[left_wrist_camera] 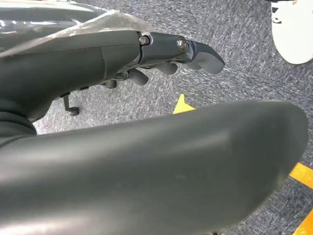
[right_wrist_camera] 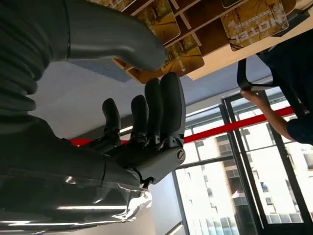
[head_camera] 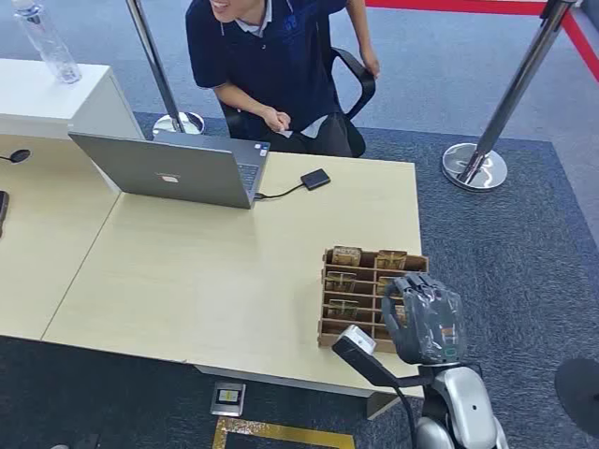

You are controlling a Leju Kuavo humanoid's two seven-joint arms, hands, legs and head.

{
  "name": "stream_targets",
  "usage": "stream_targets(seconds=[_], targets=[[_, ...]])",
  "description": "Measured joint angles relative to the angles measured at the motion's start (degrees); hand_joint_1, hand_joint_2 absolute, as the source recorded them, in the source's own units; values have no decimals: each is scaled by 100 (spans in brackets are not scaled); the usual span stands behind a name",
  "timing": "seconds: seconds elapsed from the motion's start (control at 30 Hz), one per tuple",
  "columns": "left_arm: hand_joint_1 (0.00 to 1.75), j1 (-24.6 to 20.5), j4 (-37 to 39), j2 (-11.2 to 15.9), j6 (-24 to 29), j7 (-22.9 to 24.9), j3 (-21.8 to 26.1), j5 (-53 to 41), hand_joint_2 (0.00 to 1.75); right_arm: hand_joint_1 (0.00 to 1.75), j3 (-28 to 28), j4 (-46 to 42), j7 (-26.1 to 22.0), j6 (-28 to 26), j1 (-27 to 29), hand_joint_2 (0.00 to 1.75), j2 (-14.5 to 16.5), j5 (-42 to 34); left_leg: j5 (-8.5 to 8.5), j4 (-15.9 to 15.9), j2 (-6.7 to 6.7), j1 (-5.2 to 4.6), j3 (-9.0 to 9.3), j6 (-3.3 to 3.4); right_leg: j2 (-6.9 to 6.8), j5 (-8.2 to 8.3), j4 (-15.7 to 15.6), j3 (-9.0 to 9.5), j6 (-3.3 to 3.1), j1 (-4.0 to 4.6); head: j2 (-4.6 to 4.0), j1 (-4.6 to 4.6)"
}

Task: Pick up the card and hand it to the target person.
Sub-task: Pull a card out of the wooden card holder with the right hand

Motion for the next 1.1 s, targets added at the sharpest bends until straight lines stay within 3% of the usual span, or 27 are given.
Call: stream_targets(seconds=[0.07,0.23,0.77,1.1], targets=[[0,0,0,0,1,0,0,-1,0,78,0,0,14,14,14,175,4,21,0,0,0,0,0,0,0,0,0,0,0,0,0,0],[0,0,0,4,3,2,0,-6,0,57,-4,2,69,49,92,175,18,56,0,0,0,0,0,0,0,0,0,0,0,0,0,1],[0,0,0,7,-15,35,-2,-82,0,79,-63,271,174,111,188,175,67,-8,0,0,0,0,0,0,0,0,0,0,0,0,0,1],[0,-2,0,7,-2,50,-2,-94,0,76,-188,494,180,122,143,175,133,-44,0,0,0,0,0,0,0,0,0,0,0,0,0,1]])
